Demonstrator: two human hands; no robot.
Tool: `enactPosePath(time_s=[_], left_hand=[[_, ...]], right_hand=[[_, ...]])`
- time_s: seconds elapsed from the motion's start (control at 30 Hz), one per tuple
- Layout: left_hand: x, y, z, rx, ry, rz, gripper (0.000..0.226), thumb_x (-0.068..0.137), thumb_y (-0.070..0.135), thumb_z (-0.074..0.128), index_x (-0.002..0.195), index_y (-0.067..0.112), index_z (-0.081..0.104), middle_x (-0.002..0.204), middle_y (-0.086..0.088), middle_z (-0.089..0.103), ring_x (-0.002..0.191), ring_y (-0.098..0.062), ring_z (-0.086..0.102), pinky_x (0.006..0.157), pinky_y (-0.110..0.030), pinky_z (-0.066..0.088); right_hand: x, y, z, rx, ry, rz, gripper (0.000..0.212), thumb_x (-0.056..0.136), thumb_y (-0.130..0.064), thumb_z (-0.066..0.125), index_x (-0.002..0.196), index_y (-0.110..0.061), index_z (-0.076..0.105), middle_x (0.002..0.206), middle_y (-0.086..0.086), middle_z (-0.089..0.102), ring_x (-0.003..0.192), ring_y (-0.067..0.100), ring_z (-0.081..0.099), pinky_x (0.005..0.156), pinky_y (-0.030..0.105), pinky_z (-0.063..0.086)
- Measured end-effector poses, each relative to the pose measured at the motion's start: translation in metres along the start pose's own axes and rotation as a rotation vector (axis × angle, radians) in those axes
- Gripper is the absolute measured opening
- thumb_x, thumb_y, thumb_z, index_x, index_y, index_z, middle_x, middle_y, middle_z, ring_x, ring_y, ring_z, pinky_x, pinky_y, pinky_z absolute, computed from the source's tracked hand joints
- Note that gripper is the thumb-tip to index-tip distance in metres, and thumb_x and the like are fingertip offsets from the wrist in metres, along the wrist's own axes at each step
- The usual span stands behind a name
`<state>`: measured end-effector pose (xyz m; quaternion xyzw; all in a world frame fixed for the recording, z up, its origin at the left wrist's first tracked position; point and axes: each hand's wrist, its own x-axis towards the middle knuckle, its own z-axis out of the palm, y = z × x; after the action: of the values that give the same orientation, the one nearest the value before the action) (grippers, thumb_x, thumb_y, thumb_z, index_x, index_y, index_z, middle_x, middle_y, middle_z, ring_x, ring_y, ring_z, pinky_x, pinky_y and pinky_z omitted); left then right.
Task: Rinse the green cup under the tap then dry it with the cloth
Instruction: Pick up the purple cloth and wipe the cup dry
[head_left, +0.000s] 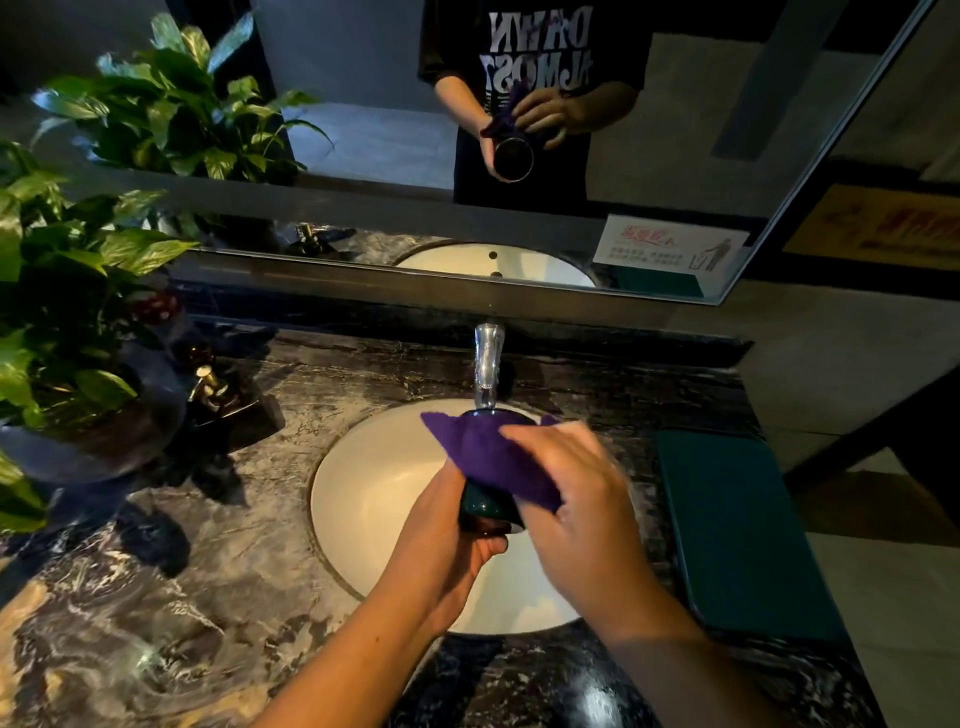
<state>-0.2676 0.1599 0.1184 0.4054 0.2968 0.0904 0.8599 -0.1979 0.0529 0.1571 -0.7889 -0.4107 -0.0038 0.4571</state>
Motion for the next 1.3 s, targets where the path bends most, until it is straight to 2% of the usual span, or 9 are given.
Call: enactPosePath(time_s=[0.1,0.23,0.33,0.53,0.8,0.93,1.03,1.13,1.3], left_hand=[[0.003,0.005,-0.004,-0.054,0.069,0.041,0.038,0.093,0.036,0.058,0.108,0.003,0.067,0.097,-0.016,0.075,0.084,-0.021,0.072,0.072,-0.033,0.059],[0.010,0.004,-0.021,-0.238,0.149,-0.005,0.035,0.101,0.043,0.049,0.105,0.014,0.067,0.096,-0.009,0.075,0.075,-0.013,0.077,0.061,-0.028,0.062],[0.013,0.007,-0.028,-0.229,0.086,-0.047,0.051,0.094,0.051,0.050,0.106,0.007,0.074,0.100,-0.017,0.077,0.081,-0.021,0.076,0.068,-0.032,0.063],[0.007,0.000,-0.029,-0.256,-0.054,-0.151,0.049,0.094,0.046,0.051,0.113,0.006,0.072,0.104,-0.025,0.070,0.081,-0.034,0.069,0.064,-0.039,0.056],[0.007,-0.002,-0.013,-0.175,0.045,-0.130,0.050,0.087,0.052,0.059,0.116,0.012,0.069,0.099,-0.015,0.074,0.086,-0.025,0.064,0.071,-0.034,0.044],[0.010,-0.005,-0.022,-0.214,0.130,-0.158,0.049,0.086,0.049,0.064,0.114,0.010,0.070,0.097,-0.016,0.073,0.084,-0.025,0.065,0.074,-0.035,0.043],[0.009,-0.007,-0.029,-0.219,0.120,-0.181,0.056,0.085,0.050,0.063,0.122,0.009,0.067,0.108,-0.019,0.074,0.095,-0.028,0.066,0.086,-0.041,0.048],[0.007,-0.008,-0.030,-0.181,0.029,-0.178,0.050,0.090,0.042,0.058,0.128,0.010,0.064,0.118,-0.021,0.073,0.104,-0.035,0.069,0.093,-0.052,0.054],[0.004,-0.008,-0.020,-0.127,0.016,-0.164,0.051,0.094,0.049,0.051,0.129,0.013,0.063,0.121,-0.020,0.072,0.114,-0.037,0.066,0.098,-0.054,0.052]], right_hand=[[-0.015,-0.002,0.012,0.059,-0.059,0.075,0.046,0.089,-0.004,0.074,0.125,-0.031,0.068,0.110,-0.022,0.058,0.109,0.006,0.064,0.092,0.024,0.055],[-0.029,-0.006,0.015,0.498,-0.184,0.477,0.036,0.094,-0.005,0.069,0.115,-0.035,0.072,0.108,-0.011,0.076,0.105,0.007,0.070,0.094,0.030,0.057],[-0.024,-0.002,0.010,0.735,0.026,0.636,0.046,0.091,0.004,0.068,0.097,-0.040,0.079,0.098,-0.003,0.081,0.094,0.014,0.076,0.090,0.039,0.057],[0.016,0.010,-0.011,0.777,0.278,0.475,0.032,0.089,-0.003,0.071,0.096,-0.034,0.077,0.094,0.001,0.079,0.088,0.019,0.074,0.081,0.039,0.057],[0.004,0.007,0.015,0.493,-0.009,0.379,0.038,0.095,-0.004,0.066,0.112,-0.038,0.066,0.103,-0.020,0.074,0.099,-0.003,0.069,0.078,0.007,0.050],[-0.014,0.018,0.015,0.576,-0.088,0.522,0.037,0.095,-0.002,0.066,0.113,-0.034,0.071,0.107,-0.008,0.078,0.105,0.011,0.073,0.088,0.025,0.056],[-0.011,0.024,0.007,0.855,0.043,0.706,0.033,0.092,0.004,0.066,0.103,-0.026,0.076,0.102,0.006,0.080,0.097,0.024,0.077,0.082,0.036,0.057],[0.002,0.034,0.002,0.869,0.194,0.690,0.031,0.093,0.003,0.066,0.107,-0.023,0.073,0.102,0.006,0.080,0.094,0.024,0.077,0.083,0.039,0.057],[0.002,0.030,0.017,0.724,0.112,0.600,0.039,0.094,0.001,0.066,0.102,-0.037,0.075,0.101,-0.003,0.080,0.097,0.016,0.076,0.082,0.030,0.058]])
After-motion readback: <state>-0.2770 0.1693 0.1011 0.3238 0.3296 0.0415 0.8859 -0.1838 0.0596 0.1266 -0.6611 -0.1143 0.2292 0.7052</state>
